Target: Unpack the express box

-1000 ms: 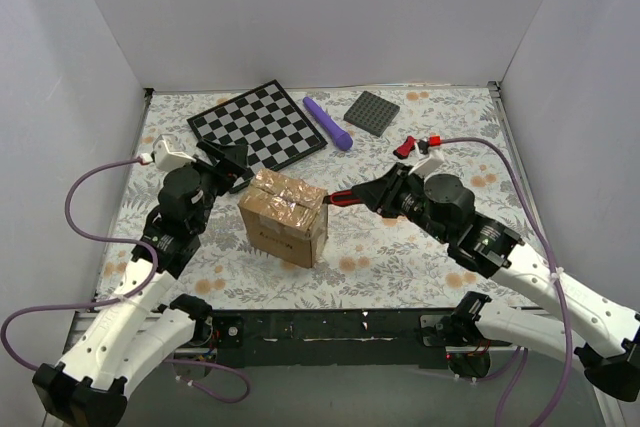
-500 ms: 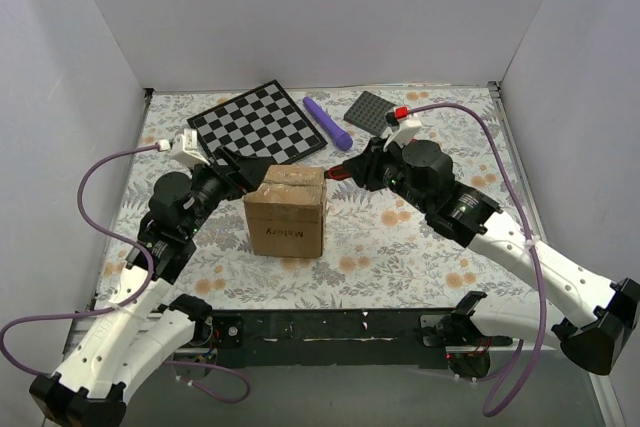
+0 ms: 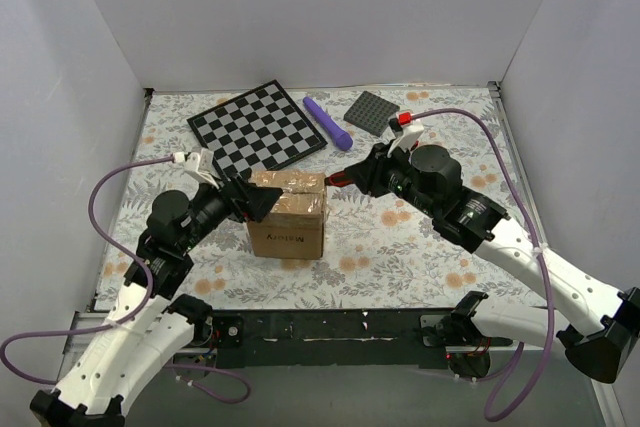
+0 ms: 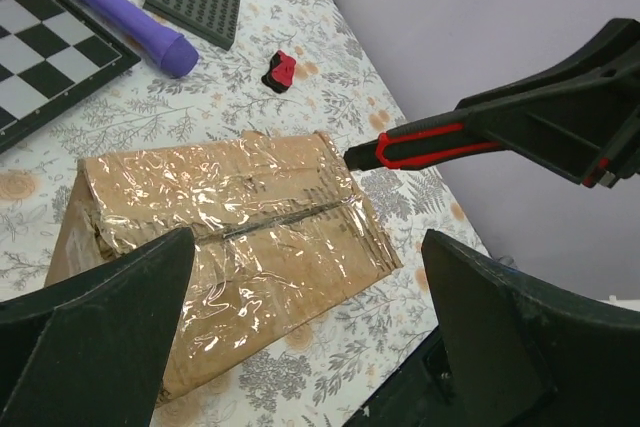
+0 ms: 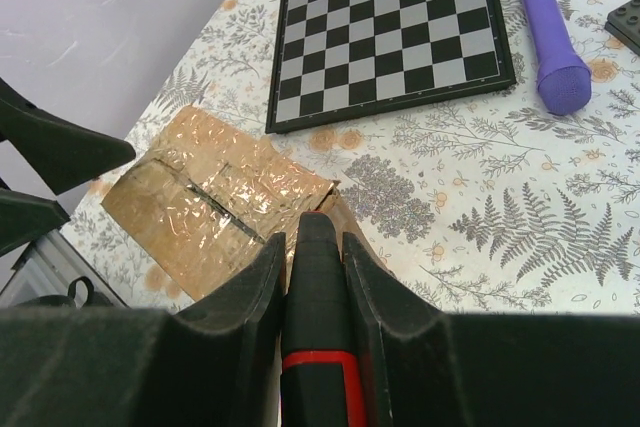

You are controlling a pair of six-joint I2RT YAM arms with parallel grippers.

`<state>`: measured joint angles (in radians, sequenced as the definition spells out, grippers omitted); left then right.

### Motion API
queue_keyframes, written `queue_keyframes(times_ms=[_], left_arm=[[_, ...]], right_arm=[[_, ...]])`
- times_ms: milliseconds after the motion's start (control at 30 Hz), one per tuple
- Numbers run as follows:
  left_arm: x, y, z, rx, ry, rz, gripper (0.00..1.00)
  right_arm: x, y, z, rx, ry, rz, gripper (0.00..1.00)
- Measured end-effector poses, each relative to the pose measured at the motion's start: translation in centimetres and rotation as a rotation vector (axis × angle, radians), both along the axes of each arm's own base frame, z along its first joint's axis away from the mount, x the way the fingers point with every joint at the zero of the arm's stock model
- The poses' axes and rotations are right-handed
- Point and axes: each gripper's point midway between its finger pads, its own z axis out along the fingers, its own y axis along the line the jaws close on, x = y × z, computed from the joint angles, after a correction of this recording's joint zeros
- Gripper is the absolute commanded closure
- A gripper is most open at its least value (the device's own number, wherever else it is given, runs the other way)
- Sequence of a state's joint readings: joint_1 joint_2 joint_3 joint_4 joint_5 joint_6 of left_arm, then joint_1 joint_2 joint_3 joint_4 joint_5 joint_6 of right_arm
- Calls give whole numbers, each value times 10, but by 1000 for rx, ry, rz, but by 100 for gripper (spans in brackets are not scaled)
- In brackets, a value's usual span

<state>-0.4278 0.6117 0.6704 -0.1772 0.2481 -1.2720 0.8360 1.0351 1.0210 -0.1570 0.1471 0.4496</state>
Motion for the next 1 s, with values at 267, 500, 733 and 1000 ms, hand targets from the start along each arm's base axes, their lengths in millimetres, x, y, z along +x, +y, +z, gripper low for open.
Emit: queue_keyframes(times_ms=[267,500,733,1000], left_arm=[[-2,4,15,130,-168,-32,2],[37,6,29,178,-120,83,8],[34,32,-3,171,129,246,9],[10,34,-34,153,345,244,35]], right_arm=[[-10,-2,-1,-2,-13,45,99],[-11,-1,0,-6,-19,57,99],[-12,0,-1,-6,-18,59,99],[-13,-2,-1,-5,-19,58,99]])
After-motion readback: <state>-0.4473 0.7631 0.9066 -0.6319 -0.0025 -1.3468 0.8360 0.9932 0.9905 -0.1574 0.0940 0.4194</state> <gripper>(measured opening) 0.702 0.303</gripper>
